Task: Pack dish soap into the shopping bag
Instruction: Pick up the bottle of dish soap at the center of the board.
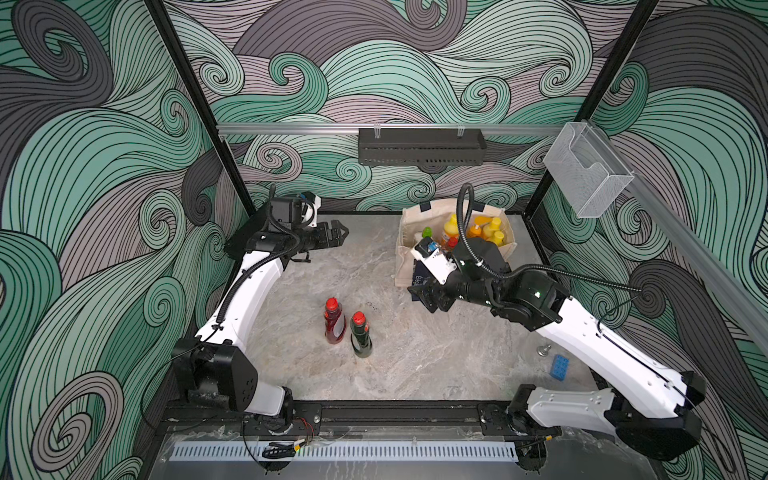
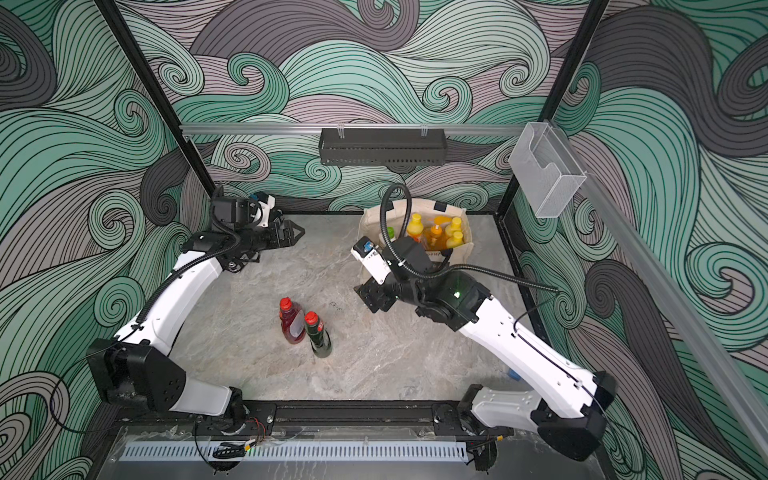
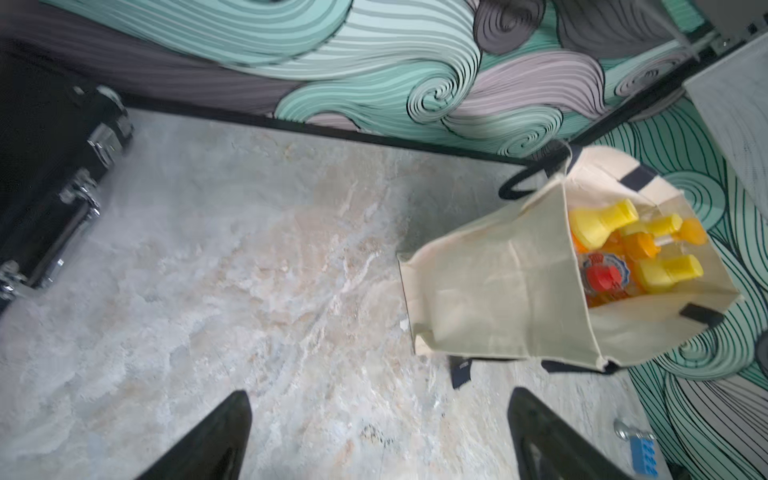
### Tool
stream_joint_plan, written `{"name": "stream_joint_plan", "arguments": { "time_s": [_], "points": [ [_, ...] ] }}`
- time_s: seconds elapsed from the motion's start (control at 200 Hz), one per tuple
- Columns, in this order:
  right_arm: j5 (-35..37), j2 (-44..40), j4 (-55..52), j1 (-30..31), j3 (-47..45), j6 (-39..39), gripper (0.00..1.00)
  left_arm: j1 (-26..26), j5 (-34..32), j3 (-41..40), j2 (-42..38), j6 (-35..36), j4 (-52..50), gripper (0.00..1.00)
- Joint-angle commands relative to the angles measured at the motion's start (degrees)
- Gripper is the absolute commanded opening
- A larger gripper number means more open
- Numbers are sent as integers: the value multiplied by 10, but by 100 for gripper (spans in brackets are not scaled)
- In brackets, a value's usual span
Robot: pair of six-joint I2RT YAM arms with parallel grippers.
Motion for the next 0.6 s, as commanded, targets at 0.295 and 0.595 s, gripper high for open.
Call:
{"name": "stream_joint_plan", "arguments": {
  "time_s": [0.295, 0.595],
  "points": [
    [132, 59, 75, 158, -56, 130, 83, -1, 15, -4, -44, -30, 16, 96],
    [108, 116, 132, 159, -51, 137, 83, -1, 32, -59, -95, -43, 1, 96]
  ]
}}
